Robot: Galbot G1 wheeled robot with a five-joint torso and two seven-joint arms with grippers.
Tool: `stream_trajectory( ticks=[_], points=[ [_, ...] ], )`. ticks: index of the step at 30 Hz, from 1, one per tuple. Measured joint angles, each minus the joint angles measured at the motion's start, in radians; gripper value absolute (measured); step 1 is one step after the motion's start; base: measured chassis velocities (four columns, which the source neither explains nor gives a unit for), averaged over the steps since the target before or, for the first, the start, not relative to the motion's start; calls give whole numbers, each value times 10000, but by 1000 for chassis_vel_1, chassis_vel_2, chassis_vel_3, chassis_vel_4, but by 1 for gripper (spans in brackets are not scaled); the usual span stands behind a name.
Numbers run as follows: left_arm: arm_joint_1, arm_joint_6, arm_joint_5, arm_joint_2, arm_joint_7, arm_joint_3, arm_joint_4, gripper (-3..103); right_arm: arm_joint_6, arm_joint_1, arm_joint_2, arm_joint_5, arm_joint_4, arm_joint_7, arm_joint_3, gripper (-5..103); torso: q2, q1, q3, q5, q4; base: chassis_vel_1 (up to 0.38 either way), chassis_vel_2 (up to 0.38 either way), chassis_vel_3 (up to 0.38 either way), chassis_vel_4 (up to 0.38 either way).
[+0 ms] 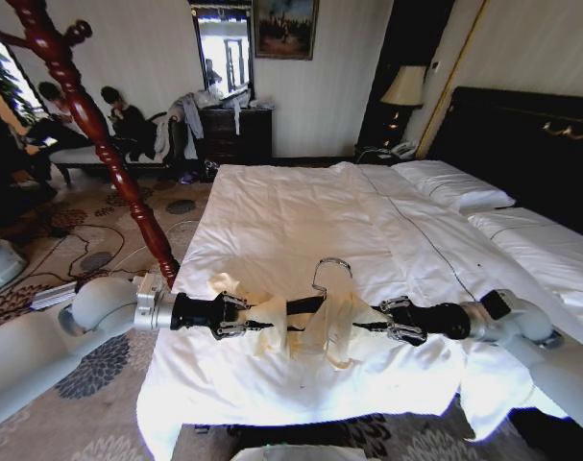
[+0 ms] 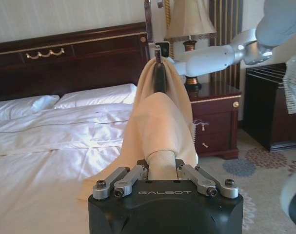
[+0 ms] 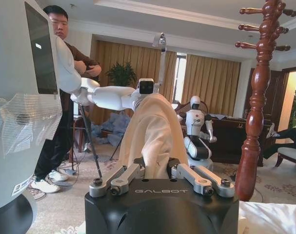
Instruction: Pick up the clothes from the bed and hang them on the clothes hanger.
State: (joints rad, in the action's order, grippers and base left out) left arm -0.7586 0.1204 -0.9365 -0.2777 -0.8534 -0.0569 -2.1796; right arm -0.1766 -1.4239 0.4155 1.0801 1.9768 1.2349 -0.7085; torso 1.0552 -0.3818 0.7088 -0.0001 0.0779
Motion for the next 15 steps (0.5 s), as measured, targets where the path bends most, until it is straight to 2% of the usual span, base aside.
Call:
stream_trajectory(
  ticks=[6,7,8,10,13,15],
  points=[
    [-6,48,-11,141,-358,-99,-50,19,-179,-21,1,59,148,-283,-18,16,0,0,0,1,0,0,0,0,0],
    [-9,55,-15,152,-405,-111,-57,19,-199,-23,-1,92,156,-320,-25,21,0,0,0,-1,0,0,0,0,0],
    [-9,55,-15,152,-405,-111,-57,19,-199,-23,-1,92,156,-320,-25,21,0,0,0,-1,0,0,0,0,0],
    [-10,89,-17,160,-463,-130,-58,19,-225,-31,-1,163,186,-361,-38,32,0,0,0,0,0,0,0,0,0],
    [-16,116,-17,160,-492,-134,-46,19,-238,-48,1,197,210,-393,-57,37,0,0,0,0,0,0,0,0,0],
    [-31,142,-5,150,-503,-138,-10,19,-263,-71,6,224,232,-408,-86,48,0,0,0,0,0,0,0,0,0]
  ],
)
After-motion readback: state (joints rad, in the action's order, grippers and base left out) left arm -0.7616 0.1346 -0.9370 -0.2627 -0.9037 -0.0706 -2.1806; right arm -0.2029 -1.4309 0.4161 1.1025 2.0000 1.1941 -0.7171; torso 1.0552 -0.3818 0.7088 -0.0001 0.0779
